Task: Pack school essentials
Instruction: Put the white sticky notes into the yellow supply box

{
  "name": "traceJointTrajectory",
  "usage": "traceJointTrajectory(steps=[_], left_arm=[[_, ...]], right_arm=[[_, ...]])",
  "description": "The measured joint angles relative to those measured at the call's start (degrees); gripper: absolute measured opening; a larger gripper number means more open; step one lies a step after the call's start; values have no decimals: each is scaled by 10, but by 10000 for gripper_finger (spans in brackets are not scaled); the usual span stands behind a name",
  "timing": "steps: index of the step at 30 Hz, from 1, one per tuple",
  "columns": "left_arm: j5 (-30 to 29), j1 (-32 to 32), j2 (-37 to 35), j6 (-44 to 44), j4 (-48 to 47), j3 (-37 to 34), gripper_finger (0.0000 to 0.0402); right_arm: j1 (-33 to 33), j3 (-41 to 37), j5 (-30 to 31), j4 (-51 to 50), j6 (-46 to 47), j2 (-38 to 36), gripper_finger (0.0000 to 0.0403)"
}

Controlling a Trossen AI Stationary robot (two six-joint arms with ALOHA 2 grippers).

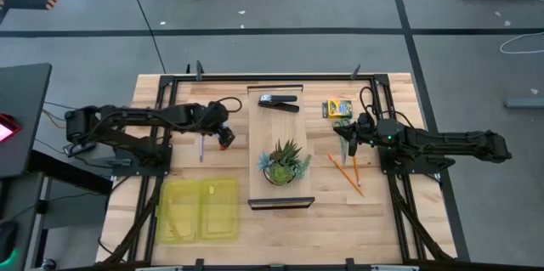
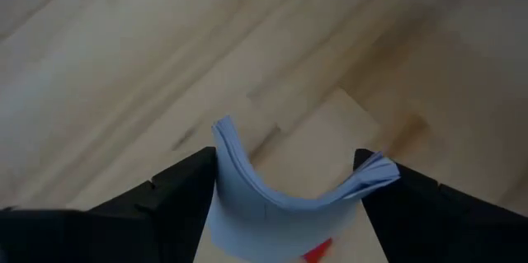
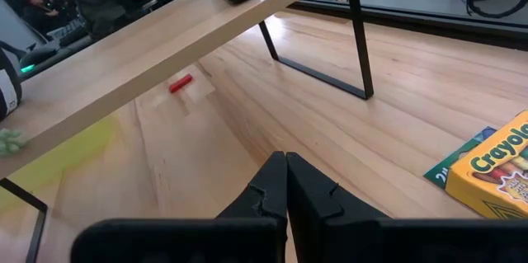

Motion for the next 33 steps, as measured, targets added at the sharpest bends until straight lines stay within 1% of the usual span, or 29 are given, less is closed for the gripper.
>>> traceJointTrajectory(steps=[5, 11, 14, 20, 26, 29, 33], left_arm=[[16, -17, -4, 1, -36, 0, 293], [16, -24, -2, 1, -37, 0, 290], [16, -24, -2, 12, -37, 0, 276], [16, -24, -2, 15, -37, 0, 236], [16, -24, -2, 20, -36, 0, 218], [34, -24, -2, 16, -36, 0, 218], [77, -24, -2, 11, -37, 0, 218]], right_arm=[[0, 0, 0, 0, 0, 0, 10], [0, 0, 0, 0, 0, 0, 10], [0, 0, 0, 0, 0, 0, 10], [0, 0, 0, 0, 0, 0, 10], [0, 0, 0, 0, 0, 0, 10], [0, 0, 0, 0, 0, 0, 10], [0, 0, 0, 0, 0, 0, 10]])
